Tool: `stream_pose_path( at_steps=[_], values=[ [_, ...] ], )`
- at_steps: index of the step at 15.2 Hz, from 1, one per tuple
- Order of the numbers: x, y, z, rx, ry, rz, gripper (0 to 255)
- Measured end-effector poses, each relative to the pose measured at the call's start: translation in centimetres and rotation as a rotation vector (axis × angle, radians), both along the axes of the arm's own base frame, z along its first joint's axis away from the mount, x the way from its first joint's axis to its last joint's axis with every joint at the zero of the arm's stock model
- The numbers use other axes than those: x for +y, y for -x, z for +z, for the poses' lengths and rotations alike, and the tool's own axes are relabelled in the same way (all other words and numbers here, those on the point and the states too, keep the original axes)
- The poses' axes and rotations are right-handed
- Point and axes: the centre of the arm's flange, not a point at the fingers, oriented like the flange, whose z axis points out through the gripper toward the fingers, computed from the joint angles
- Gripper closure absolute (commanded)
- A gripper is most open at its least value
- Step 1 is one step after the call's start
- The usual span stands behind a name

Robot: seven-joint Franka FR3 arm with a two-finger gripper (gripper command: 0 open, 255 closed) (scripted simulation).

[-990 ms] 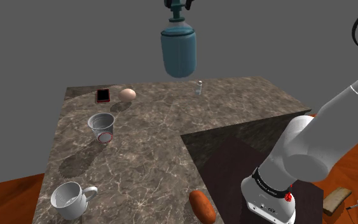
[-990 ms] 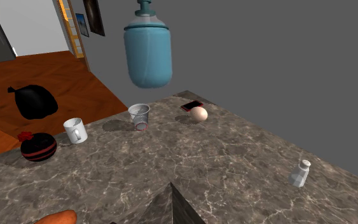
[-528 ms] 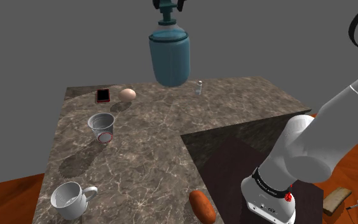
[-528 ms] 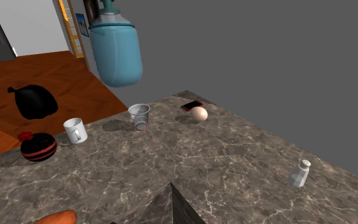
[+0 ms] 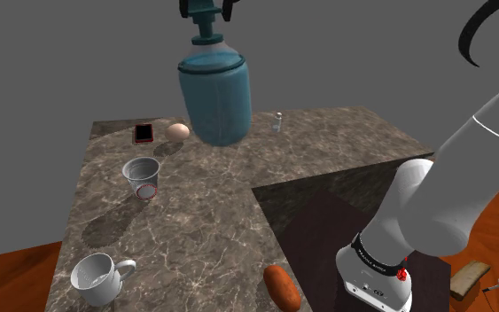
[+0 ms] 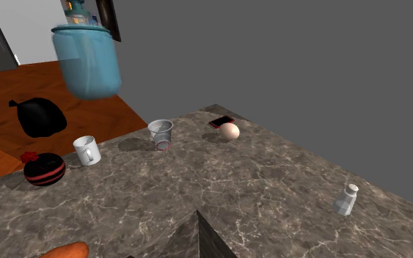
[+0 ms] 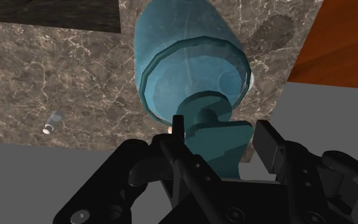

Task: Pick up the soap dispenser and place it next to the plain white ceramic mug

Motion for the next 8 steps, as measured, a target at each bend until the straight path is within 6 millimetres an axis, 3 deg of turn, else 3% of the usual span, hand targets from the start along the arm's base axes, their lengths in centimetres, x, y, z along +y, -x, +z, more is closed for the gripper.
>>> stream_pose_path(
  at_steps=[3,8],
  values=[
    [3.7,1.6,-0.2,0.0,0.0,0.001,255],
    [4.2,2.1,-2.6,0.0,0.0,-0.002,255]
  ],
)
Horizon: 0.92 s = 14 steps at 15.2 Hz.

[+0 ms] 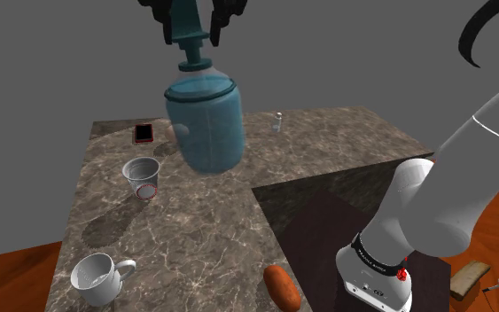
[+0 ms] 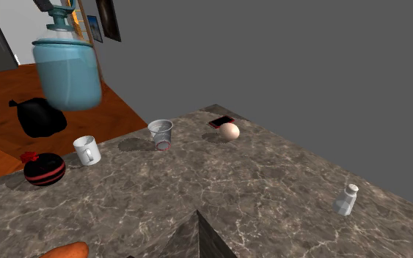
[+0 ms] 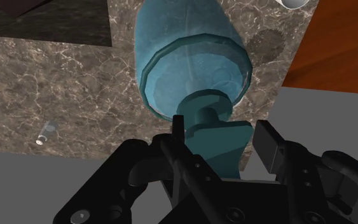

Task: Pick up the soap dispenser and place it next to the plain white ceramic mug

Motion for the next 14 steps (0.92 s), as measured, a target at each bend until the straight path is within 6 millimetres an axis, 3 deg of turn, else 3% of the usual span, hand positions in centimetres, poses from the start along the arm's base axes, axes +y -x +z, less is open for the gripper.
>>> stream_pose_path(
  at_steps=[14],
  values=[
    [0.1,-0.1,-7.5,0.0,0.0,0.0,255]
  ],
)
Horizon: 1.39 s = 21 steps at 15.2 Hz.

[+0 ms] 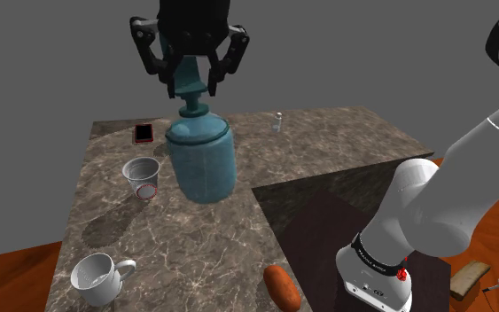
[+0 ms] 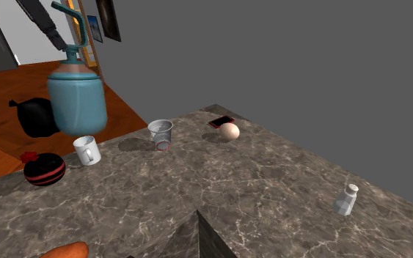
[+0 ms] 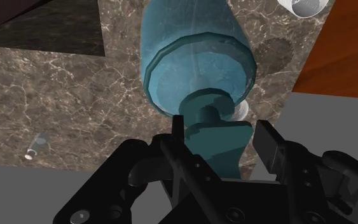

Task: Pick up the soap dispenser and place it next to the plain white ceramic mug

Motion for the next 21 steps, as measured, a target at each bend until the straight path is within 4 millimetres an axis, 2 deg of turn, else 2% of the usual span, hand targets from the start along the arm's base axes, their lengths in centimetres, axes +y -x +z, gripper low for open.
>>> stream_pose_path(
  at_steps=[21],
  values=[
    [-0.1,0.2,-11.1,0.0,0.0,0.0,255]
  ],
)
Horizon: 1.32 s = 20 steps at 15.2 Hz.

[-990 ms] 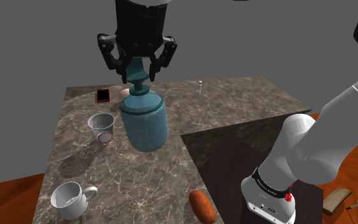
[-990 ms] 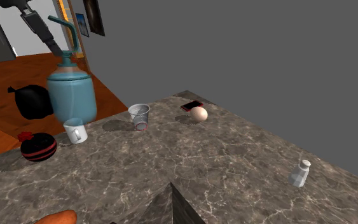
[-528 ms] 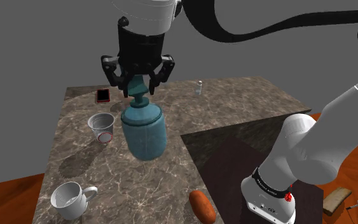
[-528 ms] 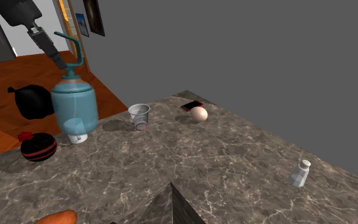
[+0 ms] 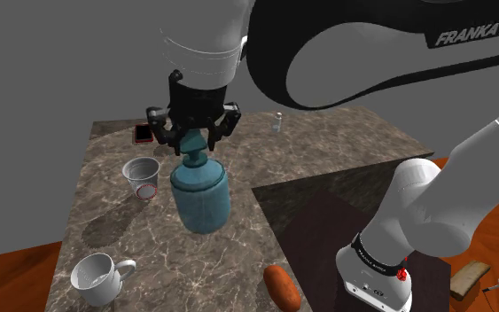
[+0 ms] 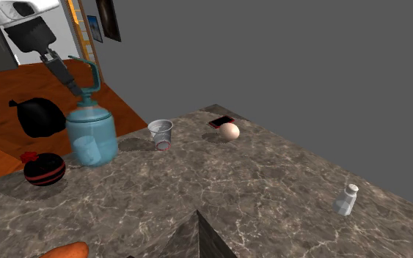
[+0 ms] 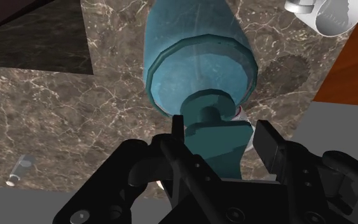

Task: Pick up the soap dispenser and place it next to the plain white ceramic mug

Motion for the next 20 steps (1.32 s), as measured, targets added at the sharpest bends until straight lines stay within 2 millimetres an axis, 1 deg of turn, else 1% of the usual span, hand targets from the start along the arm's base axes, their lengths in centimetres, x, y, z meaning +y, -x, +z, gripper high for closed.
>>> stream_pose_path(
  at_steps=[20],
  values=[
    [0.0,0.0,-10.5,0.0,0.0,0.0,255]
  ],
)
